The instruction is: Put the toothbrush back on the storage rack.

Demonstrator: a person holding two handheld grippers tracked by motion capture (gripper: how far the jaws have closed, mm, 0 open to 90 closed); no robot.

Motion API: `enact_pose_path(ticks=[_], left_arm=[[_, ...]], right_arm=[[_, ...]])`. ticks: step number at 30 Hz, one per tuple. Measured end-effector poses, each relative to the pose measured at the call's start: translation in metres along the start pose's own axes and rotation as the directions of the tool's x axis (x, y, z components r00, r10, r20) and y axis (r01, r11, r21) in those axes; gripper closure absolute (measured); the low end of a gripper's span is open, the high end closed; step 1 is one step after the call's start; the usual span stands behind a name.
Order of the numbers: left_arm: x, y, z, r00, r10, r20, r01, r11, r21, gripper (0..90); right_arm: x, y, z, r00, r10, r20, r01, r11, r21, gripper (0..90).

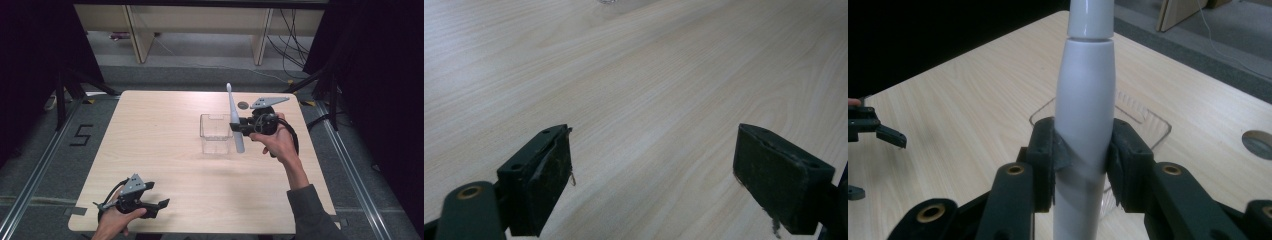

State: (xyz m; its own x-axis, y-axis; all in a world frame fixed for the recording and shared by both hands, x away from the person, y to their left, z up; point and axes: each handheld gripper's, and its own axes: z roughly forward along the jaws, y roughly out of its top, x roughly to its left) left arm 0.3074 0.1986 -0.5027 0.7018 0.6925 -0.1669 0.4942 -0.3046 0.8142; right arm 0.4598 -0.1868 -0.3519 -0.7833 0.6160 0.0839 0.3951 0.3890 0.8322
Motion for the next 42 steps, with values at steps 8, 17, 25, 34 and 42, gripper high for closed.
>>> enact_pose_path(ticks=[8,17,25,34,42], left_arm=[[0.0,0.0,0.001,1.0,-0.003,0.0,0.003,0.9999,-0.011,15.1],[0.0,0.0,0.0,1.0,-0.006,-0.004,0.006,0.9999,-0.01,15.1],[-0.001,0.0,-0.001,0.9999,-0.012,-0.01,0.012,0.9999,-0.011,15.1],[-0.001,0.0,-0.001,1.0,-0.007,-0.006,0.007,0.9999,-0.011,15.1],[-0.001,0.0,-0.001,1.0,-0.006,0.0,0.006,1.0,-0.003,15.1]], right_arm=[[0.005,0.017,0.004,0.9999,-0.015,-0.003,0.015,1.0,-0.014,67.2],[0.004,0.035,0.019,1.0,-0.008,-0.002,0.008,1.0,-0.026,67.2],[-0.003,0.045,0.034,0.9997,-0.011,0.021,0.012,1.0,-0.02,67.2],[-0.014,0.049,0.051,0.9986,0.027,0.046,-0.027,1.0,-0.002,67.2],[-0.019,0.047,0.063,0.9967,0.03,0.076,-0.031,0.999,0.009,67.2]])
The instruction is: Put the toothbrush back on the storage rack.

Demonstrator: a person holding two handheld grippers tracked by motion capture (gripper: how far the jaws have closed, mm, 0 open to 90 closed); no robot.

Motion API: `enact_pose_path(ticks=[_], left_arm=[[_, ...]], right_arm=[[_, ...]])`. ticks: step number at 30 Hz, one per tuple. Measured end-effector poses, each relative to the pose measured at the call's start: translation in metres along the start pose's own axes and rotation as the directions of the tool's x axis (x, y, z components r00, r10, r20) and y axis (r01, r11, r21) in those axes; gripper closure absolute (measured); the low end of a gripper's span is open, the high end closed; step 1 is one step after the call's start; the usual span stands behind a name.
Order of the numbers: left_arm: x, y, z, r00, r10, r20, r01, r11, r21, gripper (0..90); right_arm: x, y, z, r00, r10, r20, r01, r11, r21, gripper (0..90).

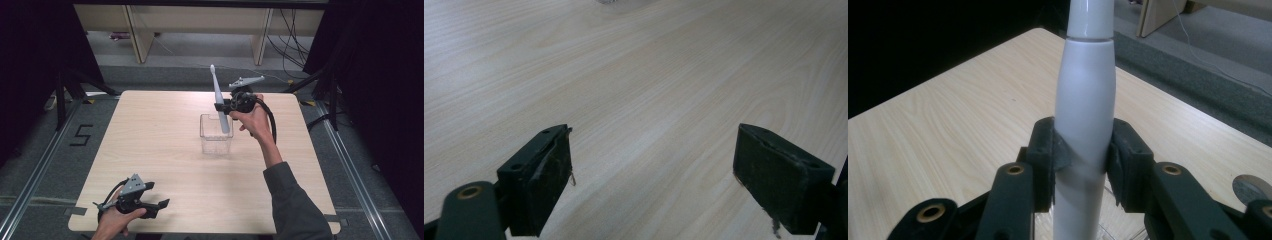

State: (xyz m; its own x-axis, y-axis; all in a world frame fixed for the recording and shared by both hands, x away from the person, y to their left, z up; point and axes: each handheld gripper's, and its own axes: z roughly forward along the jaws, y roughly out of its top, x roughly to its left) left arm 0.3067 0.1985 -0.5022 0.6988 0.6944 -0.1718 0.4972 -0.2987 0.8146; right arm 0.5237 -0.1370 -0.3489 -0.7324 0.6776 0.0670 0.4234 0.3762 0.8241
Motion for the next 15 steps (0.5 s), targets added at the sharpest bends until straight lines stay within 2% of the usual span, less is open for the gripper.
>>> enact_pose_path(ticks=[2,3,4,6,8,9,12,15], left_arm=[[0.0,0.0,0.0,1.0,0.001,-0.01,-0.001,1.0,-0.005,15.1],[0.0,0.0,-0.001,0.9999,0.002,-0.011,-0.002,1.0,0.008,15.1],[0.0,0.0,0.0,1.0,0.001,-0.01,-0.001,1.0,-0.005,15.1],[0.0,0.0,0.0,1.0,-0.001,-0.004,0.001,1.0,-0.005,15.1],[0.0,0.0,0.0,1.0,0.0,-0.003,0.0,1.0,-0.005,15.1],[0.0,0.0,0.0,1.0,0.0,-0.004,0.0,1.0,-0.005,15.1],[0.0,0.0,-0.001,1.0,-0.001,-0.003,0.001,1.0,0.003,15.1],[0.0,0.0,0.0,1.0,0.003,-0.008,-0.003,1.0,-0.006,15.1]], right_arm=[[0.0,-0.001,0.003,0.9999,0.011,-0.001,-0.011,1.0,0.011,67.2],[0.0,-0.001,0.004,1.0,0.003,0.005,-0.003,1.0,0.011,67.2],[0.0,-0.001,0.006,1.0,0.009,0.001,-0.009,1.0,0.004,67.2],[0.0,-0.002,0.007,0.9999,0.01,0.004,-0.01,1.0,0.025,67.2],[-0.001,-0.002,0.009,0.9999,-0.008,0.012,0.008,1.0,0.025,67.2],[-0.001,-0.003,0.011,1.0,0.007,0.0,-0.007,1.0,0.025,67.2],[-0.002,-0.004,0.013,0.9999,-0.009,0.013,0.009,0.999,0.035,67.2],[-0.002,-0.007,0.02,0.9998,0.007,0.017,-0.008,0.999,0.037,67.2]])
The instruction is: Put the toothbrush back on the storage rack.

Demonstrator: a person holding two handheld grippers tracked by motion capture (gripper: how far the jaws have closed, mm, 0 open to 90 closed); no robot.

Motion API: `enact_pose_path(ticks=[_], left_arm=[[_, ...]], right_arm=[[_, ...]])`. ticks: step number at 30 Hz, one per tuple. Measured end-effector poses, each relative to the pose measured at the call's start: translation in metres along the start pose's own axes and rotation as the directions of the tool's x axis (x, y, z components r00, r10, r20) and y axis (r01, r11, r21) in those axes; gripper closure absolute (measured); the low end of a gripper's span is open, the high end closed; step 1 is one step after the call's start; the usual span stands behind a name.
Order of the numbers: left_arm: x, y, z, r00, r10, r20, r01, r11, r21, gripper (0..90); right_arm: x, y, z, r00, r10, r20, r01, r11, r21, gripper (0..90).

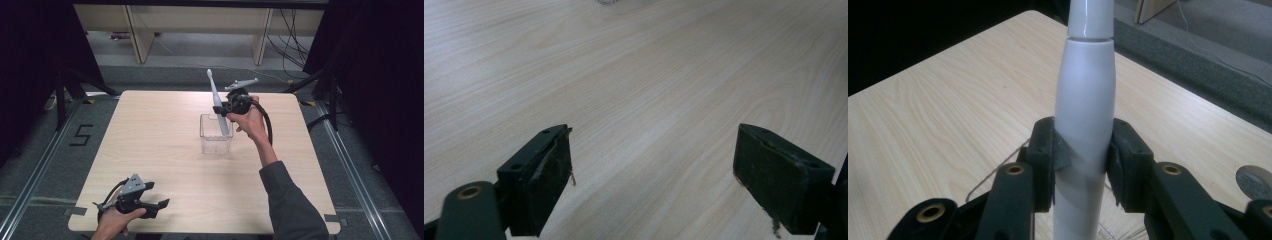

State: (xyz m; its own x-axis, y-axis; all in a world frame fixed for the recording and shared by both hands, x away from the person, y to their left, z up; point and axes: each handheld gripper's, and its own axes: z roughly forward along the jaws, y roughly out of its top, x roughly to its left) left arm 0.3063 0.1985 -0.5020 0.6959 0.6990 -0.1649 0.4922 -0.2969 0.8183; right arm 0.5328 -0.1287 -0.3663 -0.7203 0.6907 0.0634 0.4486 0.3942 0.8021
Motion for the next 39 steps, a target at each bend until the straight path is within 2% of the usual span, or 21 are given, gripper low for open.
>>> enact_pose_path(ticks=[1,2,3,4,5,6,9,12,15,16,17,18,19,20,21,24,29,30,36,38,39], left_arm=[[0.0,0.0,0.0,1.0,0.0,0.0,0.0,1.0,0.001,15.1],[0.0,0.0,0.0,1.0,-0.001,0.0,0.001,1.0,0.002,15.1],[0.0,0.0,0.0,1.0,-0.001,0.0,0.001,1.0,0.002,15.1],[0.0,0.0,-0.001,1.0,0.002,-0.001,-0.002,1.0,0.009,15.1],[0.0,0.0,-0.001,1.0,0.001,-0.001,-0.001,0.9999,0.012,15.1],[0.0,0.0,0.0,1.0,0.0,0.001,0.0,1.0,-0.001,15.1],[0.0,0.0,0.0,1.0,-0.006,0.004,0.006,1.0,-0.001,15.1],[0.0,0.001,-0.001,1.0,-0.006,0.003,0.006,1.0,0.006,15.1],[0.0,0.0,0.0,1.0,-0.006,0.005,0.006,1.0,-0.002,15.1],[0.0,0.0,-0.001,1.0,-0.001,0.004,0.001,1.0,0.002,15.1],[0.0,0.0,0.0,1.0,-0.007,0.005,0.007,1.0,-0.002,15.1],[0.0,0.0,0.0,1.0,-0.007,0.005,0.007,1.0,-0.002,15.1],[0.0,0.0,0.0,1.0,-0.005,0.004,0.005,1.0,-0.002,15.1],[0.0,0.0,0.0,1.0,-0.006,0.004,0.006,1.0,-0.002,15.1],[0.0,0.0,0.0,1.0,-0.005,0.005,0.005,1.0,-0.002,15.1],[0.0,0.0,0.0,1.0,-0.006,0.005,0.006,1.0,-0.003,15.1],[0.0,0.0,-0.001,1.0,0.002,0.004,-0.002,1.0,0.004,15.1],[0.001,0.001,-0.001,0.9999,0.015,-0.006,-0.015,0.9999,-0.004,15.1],[0.0,0.0,-0.001,1.0,-0.001,0.003,0.001,1.0,0.004,15.1],[0.0,0.0,-0.001,1.0,-0.002,0.004,0.002,1.0,0.002,15.1],[0.0,0.0,-0.001,1.0,-0.003,0.004,0.003,1.0,0.003,15.1]], right_arm=[[-0.001,-0.001,0.001,1.0,-0.009,-0.001,0.009,1.0,0.017,67.2],[0.0,-0.003,0.005,0.9999,0.015,-0.002,-0.015,1.0,0.014,67.2],[0.0,-0.003,0.005,0.9999,0.015,-0.002,-0.015,1.0,0.014,67.2],[-0.001,-0.004,0.006,1.0,-0.006,-0.005,0.006,1.0,0.027,67.2],[0.001,-0.005,0.009,1.0,0.01,-0.001,-0.01,1.0,0.019,67.2],[-0.001,-0.005,0.01,0.9999,-0.013,0.007,0.013,1.0,0.026,67.2],[-0.001,-0.006,0.014,0.9998,-0.015,0.009,0.015,1.0,0.025,67.2],[0.001,-0.007,0.016,1.0,0.005,0.002,-0.005,0.999,0.053,67.2],[0.001,-0.01,0.021,0.9999,-0.012,0.009,0.011,0.999,0.052,67.1],[0.002,-0.01,0.022,1.0,0.003,0.003,-0.003,0.998,0.064,67.2],[0.002,-0.011,0.023,1.0,-0.004,0.004,0.004,0.997,0.077,67.2],[0.002,-0.013,0.025,0.9997,-0.022,0.012,0.021,0.998,0.067,67.2],[0.003,-0.014,0.026,0.9999,-0.013,0.005,0.013,0.996,0.086,67.2],[0.003,-0.015,0.028,0.9996,-0.025,0.01,0.024,0.996,0.083,67.2],[0.005,-0.016,0.029,1.0,0.0,0.004,0.0,0.996,0.089,67.1],[0.004,-0.017,0.031,0.9993,-0.035,0.009,0.034,0.993,0.109,67.2],[0.007,-0.02,0.037,0.9988,-0.047,0.012,0.045,0.989,0.141,67.1],[0.008,-0.021,0.038,0.9986,-0.053,0.006,0.051,0.988,0.144,67.2],[0.012,-0.022,0.044,0.9973,-0.073,0.003,0.071,0.982,0.175,67.2],[0.011,-0.024,0.047,0.9941,-0.108,0.009,0.105,0.976,0.192,67.1],[0.011,-0.024,0.047,0.9941,-0.108,0.009,0.105,0.976,0.192,67.1]])
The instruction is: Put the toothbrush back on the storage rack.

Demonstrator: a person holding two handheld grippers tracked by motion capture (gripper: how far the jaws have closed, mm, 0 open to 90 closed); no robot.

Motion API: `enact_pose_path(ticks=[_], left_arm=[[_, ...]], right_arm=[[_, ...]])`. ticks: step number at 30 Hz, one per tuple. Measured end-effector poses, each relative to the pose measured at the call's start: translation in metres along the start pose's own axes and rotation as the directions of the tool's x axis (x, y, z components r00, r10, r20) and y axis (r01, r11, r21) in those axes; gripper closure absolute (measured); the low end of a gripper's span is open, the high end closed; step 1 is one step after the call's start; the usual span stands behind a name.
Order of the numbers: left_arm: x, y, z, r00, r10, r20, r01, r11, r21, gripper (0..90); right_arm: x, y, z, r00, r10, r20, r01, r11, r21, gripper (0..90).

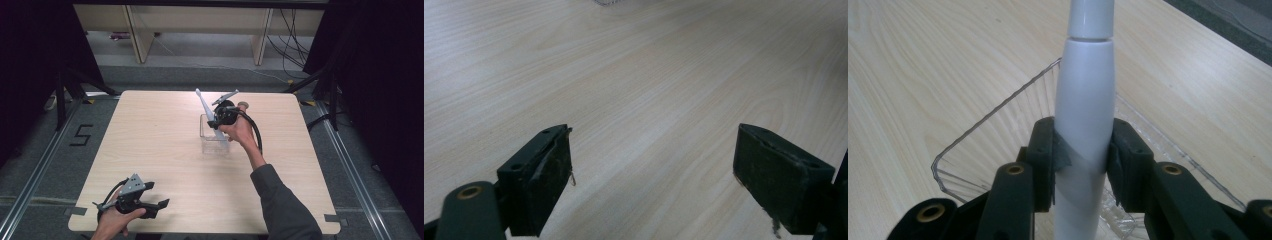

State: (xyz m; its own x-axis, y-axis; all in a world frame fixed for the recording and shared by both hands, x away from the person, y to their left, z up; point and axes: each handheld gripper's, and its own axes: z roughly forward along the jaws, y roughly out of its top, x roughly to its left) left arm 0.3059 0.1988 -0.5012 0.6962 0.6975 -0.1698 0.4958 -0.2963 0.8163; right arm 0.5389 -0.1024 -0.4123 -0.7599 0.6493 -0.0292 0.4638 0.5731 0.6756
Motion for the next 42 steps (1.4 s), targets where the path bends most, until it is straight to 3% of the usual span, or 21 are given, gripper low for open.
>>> enact_pose_path(ticks=[4,7,9,11,17,18,20,24,26,28,30,32,35,37,40,42], left_arm=[[0.001,0.0,0.0,0.9999,0.008,0.006,-0.008,1.0,0.005,15.1],[0.001,0.0,0.0,0.9999,0.01,0.006,-0.01,0.9999,0.005,15.1],[0.0,0.0,0.0,1.0,0.004,0.007,-0.004,1.0,0.0,15.1],[0.0,0.0,0.0,1.0,0.004,0.007,-0.004,1.0,0.0,15.1],[0.0,0.0,0.001,0.9999,0.012,0.011,-0.012,0.9999,0.002,15.1],[0.0,0.0,0.001,0.9999,0.01,0.01,-0.01,0.9999,0.002,15.1],[0.0,0.0,0.0,0.9999,0.008,0.01,-0.008,1.0,0.001,15.1],[0.0,0.0,0.0,0.9999,0.014,0.01,-0.014,0.9999,0.007,15.1],[0.0,0.0,0.0,0.9999,0.013,0.011,-0.013,0.9999,0.005,15.1],[0.0,0.0,0.001,0.9999,0.012,0.012,-0.012,0.9999,0.005,15.1],[0.0,0.0,0.001,0.9998,0.016,0.011,-0.016,0.9999,0.005,15.1],[0.001,0.0,0.0,0.9998,0.017,0.01,-0.017,0.9998,0.005,15.1],[0.001,0.001,0.0,0.9998,0.016,0.009,-0.016,0.9998,0.008,15.1],[0.001,0.0,0.0,0.9998,0.017,0.012,-0.017,0.9998,0.006,15.1],[0.001,0.0,0.0,0.9998,0.017,0.012,-0.017,0.9998,0.006,15.1],[0.001,0.0,0.0,0.9998,0.017,0.012,-0.017,0.9998,0.006,15.1]], right_arm=[[0.005,0.0,0.002,0.9977,0.067,-0.004,-0.067,0.997,0.048,67.1],[0.003,-0.001,0.005,0.9994,0.033,0.004,-0.034,0.998,0.05,67.1],[0.005,-0.001,0.006,0.9986,0.053,-0.01,-0.052,0.997,0.058,67.1],[0.006,-0.002,0.007,0.997,0.076,0.013,-0.077,0.993,0.086,67.1],[0.007,-0.002,0.01,0.9981,0.062,0.007,-0.062,0.992,0.112,67.0],[0.008,-0.002,0.009,0.9966,0.082,0.006,-0.082,0.988,0.127,67.0],[0.006,-0.003,0.011,0.9991,0.042,0.005,-0.043,0.992,0.118,67.0],[0.006,-0.003,0.012,0.9996,0.027,0.0,-0.027,0.993,0.118,66.9],[0.007,-0.003,0.012,0.9982,0.059,0.009,-0.059,0.989,0.132,66.9],[0.004,-0.003,0.014,0.9996,0.029,-0.005,-0.028,0.994,0.109,66.8],[0.004,-0.003,0.014,0.9995,0.031,0.008,-0.031,0.993,0.117,66.8],[0.006,-0.003,0.013,0.9971,0.077,0.003,-0.076,0.988,0.132,66.7],[0.005,-0.003,0.014,0.9979,0.064,-0.007,-0.063,0.99,0.126,66.6],[0.006,-0.003,0.013,0.9965,0.084,0.003,-0.083,0.987,0.135,66.5],[0.007,-0.003,0.014,0.9974,0.071,-0.002,-0.071,0.989,0.134,66.2],[0.005,-0.003,0.014,0.9994,0.035,-0.006,-0.034,0.992,0.12,66.0]])
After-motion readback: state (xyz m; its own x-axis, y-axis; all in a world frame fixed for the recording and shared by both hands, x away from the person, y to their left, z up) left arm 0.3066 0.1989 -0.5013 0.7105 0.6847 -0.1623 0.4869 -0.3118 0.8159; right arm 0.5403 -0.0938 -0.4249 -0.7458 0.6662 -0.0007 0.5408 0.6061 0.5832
